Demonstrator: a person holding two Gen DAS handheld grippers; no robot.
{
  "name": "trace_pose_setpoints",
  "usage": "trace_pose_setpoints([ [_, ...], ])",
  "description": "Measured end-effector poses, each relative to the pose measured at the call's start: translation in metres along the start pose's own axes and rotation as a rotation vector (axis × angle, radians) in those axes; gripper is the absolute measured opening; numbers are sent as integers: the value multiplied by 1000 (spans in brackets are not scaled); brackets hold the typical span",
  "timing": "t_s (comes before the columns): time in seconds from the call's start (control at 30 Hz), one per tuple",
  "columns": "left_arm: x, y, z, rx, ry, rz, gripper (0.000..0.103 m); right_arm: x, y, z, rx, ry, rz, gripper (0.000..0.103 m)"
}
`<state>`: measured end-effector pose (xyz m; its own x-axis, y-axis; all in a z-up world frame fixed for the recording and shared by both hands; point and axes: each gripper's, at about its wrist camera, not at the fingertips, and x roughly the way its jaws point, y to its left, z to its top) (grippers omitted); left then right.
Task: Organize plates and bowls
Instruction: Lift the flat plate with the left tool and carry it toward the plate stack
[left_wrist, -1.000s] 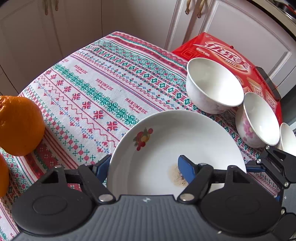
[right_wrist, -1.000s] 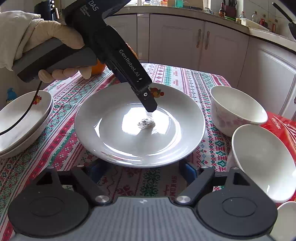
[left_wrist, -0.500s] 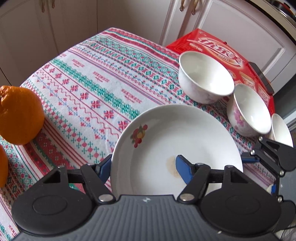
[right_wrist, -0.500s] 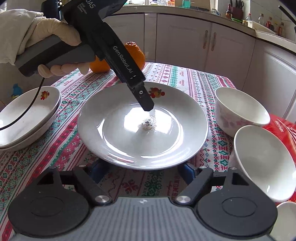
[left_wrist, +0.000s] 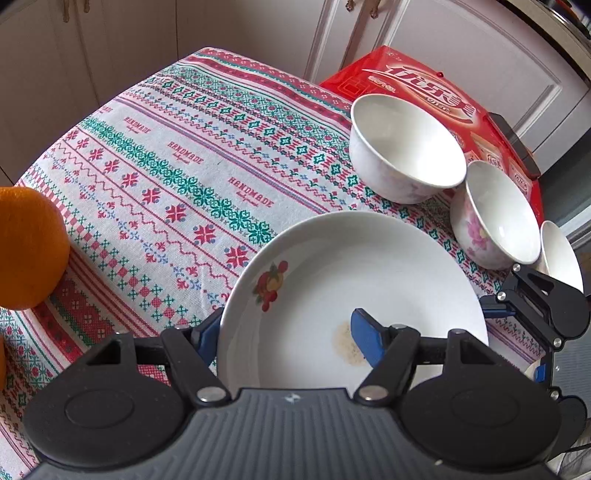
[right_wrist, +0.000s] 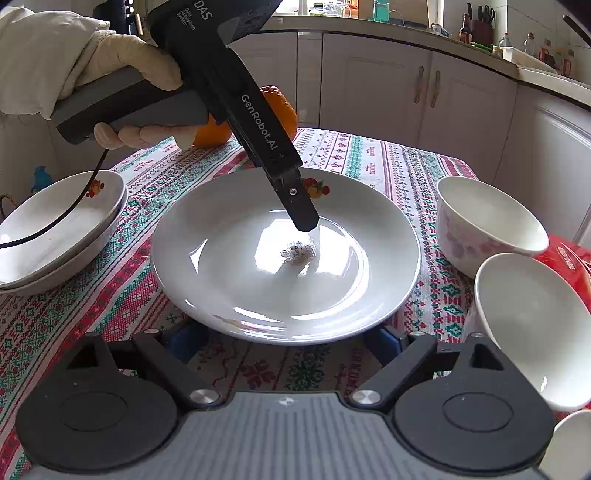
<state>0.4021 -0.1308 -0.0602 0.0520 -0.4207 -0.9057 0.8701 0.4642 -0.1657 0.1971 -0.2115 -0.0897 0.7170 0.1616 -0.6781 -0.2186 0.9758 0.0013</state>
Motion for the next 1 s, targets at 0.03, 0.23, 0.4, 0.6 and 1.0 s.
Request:
trace_pose_setpoints([
  [0.03,0,0,-1,1,0,-1,71,0,0,0,-2,-1,1,94],
  [0.23,-4,0,-4,-13,-15,-2,70,-1,0,2,-7,10,5,92],
  [0.4,-12,-6,-7,-11,-31,5,70,-5,1,2,-8,14,13,92],
  [0.6,-24,-12,-10,-13,-50,12,70,-13,4,4,-22,7,13,92],
  [1.0,-58,-25,-38,-63,-96,47,70,-42,18,8,-67,-25,60,92],
])
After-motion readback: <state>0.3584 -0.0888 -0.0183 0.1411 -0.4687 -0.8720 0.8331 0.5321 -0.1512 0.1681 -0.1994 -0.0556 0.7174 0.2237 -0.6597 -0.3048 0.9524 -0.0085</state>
